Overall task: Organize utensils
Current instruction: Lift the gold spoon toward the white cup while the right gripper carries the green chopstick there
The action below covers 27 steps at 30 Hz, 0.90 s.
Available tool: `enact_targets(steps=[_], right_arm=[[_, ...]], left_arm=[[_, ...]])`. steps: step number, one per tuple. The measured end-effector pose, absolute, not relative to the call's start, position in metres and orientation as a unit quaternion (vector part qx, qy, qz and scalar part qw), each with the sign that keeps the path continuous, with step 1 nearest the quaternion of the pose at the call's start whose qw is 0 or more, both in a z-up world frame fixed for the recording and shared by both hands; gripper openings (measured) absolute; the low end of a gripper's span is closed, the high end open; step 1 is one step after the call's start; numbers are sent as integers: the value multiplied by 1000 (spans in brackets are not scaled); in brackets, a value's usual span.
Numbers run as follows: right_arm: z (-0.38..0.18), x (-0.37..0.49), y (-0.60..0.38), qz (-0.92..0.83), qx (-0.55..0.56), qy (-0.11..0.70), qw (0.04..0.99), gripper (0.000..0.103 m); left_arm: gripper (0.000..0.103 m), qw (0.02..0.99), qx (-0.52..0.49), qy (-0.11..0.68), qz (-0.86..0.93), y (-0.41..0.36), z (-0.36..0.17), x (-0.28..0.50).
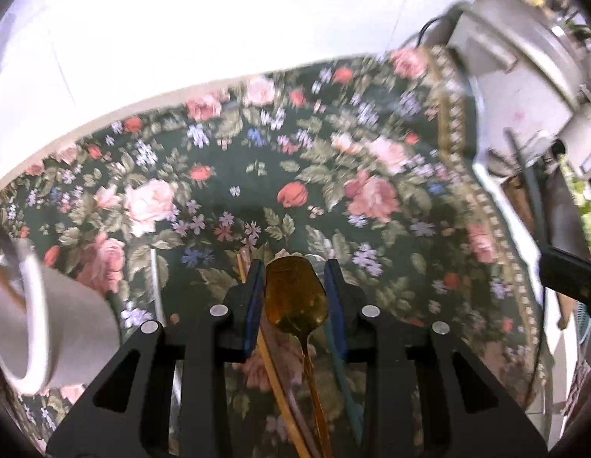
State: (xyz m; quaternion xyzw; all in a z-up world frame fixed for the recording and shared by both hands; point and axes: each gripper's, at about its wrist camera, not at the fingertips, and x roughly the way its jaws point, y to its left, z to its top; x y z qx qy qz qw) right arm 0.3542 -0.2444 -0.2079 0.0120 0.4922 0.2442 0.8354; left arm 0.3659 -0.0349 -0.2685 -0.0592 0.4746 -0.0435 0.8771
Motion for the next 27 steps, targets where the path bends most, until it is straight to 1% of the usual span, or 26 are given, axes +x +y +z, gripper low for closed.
enact_targets(steps=[10,19,25,27], right_arm=[[-181,333,-221,259,2,454,853,6],[-161,314,-196,274,-8,428,861,6],[-149,308,-176,285,-18,410,866,6],[-145,308,-168,288,-21,405,868,6]], left_arm=[[30,906,-66,413,-59,-30,-215,306],[29,921,-75,378,-61,-21,-186,262],[27,929,-82,358,-48,-7,-171,248],[26,932,-83,350,-42,0,-165,244]])
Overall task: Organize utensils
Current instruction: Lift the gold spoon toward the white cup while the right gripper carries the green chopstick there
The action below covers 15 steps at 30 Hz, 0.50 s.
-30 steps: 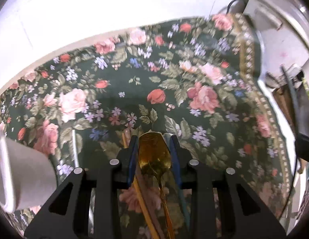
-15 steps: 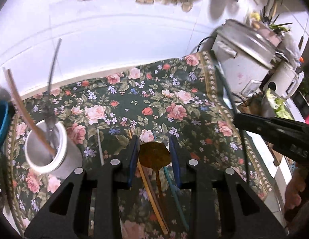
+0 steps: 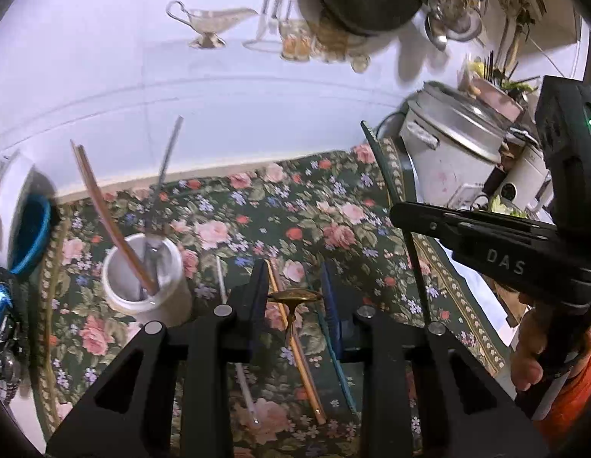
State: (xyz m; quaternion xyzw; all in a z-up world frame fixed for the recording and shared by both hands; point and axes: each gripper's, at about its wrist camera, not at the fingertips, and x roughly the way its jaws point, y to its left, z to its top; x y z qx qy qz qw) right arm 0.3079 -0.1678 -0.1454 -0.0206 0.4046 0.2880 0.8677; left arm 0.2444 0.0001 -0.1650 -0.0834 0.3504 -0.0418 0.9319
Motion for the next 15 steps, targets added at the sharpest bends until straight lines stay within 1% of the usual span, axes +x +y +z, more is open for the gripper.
enact_targets(steps=[1,4,15], right_arm=[[-143,308,-163,290,-21,401,869,6],[-136,311,-150,296,-22,393,870,6],[-109,320,-86,331,-27,365,870,6]], left_arm=[[24,933,-84,348,-39,3,-163,244],[23,936,-89,339,-30,17,-153,241],[22,949,-105,296,3,75,-112,223]])
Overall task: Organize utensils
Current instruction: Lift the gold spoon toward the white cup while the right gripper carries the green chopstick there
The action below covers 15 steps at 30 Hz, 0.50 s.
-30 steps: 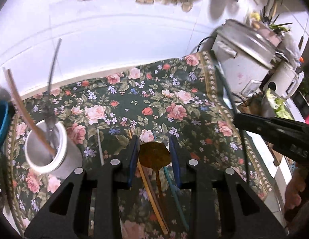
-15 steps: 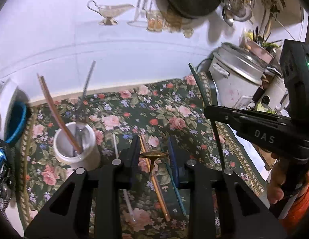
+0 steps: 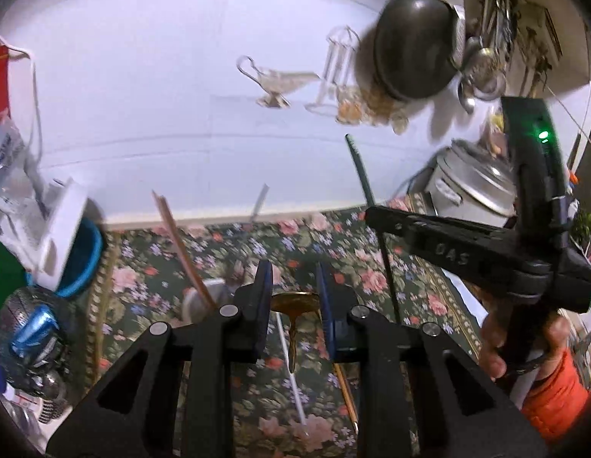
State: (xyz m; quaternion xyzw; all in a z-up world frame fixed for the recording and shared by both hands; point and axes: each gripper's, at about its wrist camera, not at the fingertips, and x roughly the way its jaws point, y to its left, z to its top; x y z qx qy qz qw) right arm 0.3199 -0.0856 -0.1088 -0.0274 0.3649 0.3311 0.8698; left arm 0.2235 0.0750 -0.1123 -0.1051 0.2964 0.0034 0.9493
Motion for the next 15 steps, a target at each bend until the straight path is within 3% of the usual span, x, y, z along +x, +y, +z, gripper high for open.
enact_targets(steps=[15], right_arm=[[-104,339,16,360,-52,326,873,6]], left_arm=[[22,956,-130,260,36,146,-82,233]])
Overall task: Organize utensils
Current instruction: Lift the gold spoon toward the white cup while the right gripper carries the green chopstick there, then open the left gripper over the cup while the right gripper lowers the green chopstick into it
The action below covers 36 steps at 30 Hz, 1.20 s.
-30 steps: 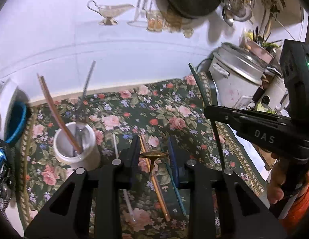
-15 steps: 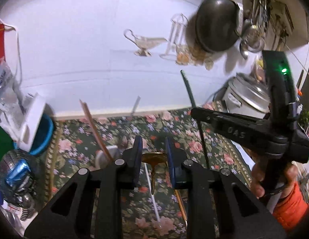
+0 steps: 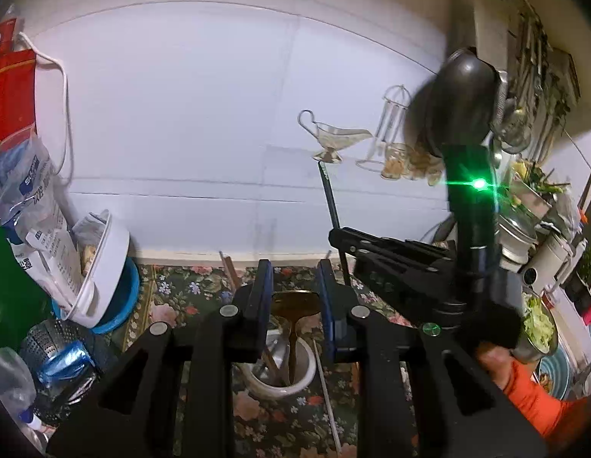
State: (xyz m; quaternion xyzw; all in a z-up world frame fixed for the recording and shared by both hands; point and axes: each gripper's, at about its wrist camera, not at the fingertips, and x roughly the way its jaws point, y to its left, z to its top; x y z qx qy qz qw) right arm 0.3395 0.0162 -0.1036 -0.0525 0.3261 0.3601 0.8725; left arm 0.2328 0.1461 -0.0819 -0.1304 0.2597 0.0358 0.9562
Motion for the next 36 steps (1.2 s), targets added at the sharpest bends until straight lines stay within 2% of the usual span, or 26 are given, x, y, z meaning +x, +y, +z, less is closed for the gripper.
enact_targets(steps=[13,24,36], right_arm=[[-146,356,57,321,-32,302,897,6],[-171,337,41,329,-64,350,875,6],[-171,330,26,346,-47,366,863,6]], left_arm=[[22,941,-165,295,22,189,-125,259],[22,928,-160,337,22,187,-169,275],[22,921,-167,351,34,188,-179,270]])
